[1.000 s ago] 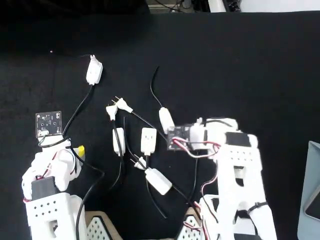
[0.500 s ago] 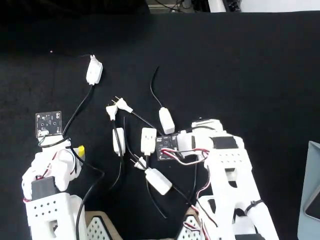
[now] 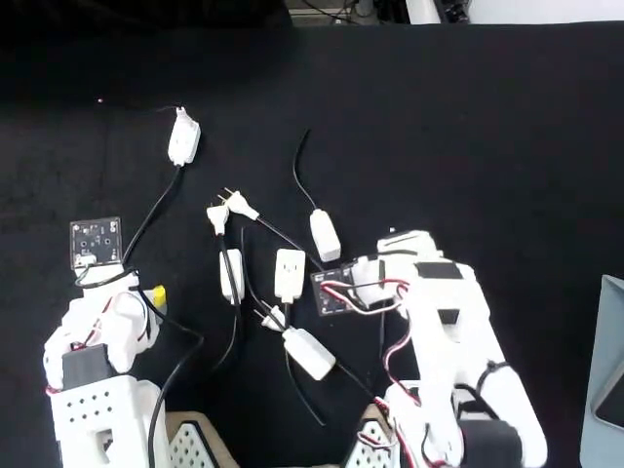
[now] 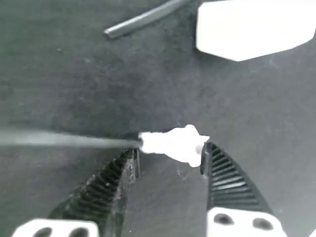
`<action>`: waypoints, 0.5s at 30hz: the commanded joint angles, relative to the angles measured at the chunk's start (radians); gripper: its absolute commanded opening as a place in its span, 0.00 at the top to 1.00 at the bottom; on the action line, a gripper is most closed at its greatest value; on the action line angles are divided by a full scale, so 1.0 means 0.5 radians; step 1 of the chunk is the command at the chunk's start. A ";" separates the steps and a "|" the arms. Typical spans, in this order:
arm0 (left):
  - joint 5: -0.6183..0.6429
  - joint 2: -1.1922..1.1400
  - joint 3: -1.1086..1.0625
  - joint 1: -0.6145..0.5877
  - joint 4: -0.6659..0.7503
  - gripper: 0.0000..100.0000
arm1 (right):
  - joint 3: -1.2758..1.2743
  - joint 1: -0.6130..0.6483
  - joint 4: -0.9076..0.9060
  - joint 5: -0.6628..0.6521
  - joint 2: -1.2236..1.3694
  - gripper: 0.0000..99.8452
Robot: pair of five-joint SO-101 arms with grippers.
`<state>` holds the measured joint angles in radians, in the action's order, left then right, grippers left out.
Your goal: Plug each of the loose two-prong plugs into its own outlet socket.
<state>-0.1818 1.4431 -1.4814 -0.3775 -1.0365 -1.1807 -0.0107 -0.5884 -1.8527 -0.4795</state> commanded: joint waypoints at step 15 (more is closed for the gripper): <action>0.009 0.021 0.008 -0.002 0.034 0.76 | 0.106 0.086 0.338 0.009 0.348 0.99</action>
<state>-0.1818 1.4461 -1.4830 -0.3775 -1.0365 -1.1623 0.0230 -0.4319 -1.8527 -0.3168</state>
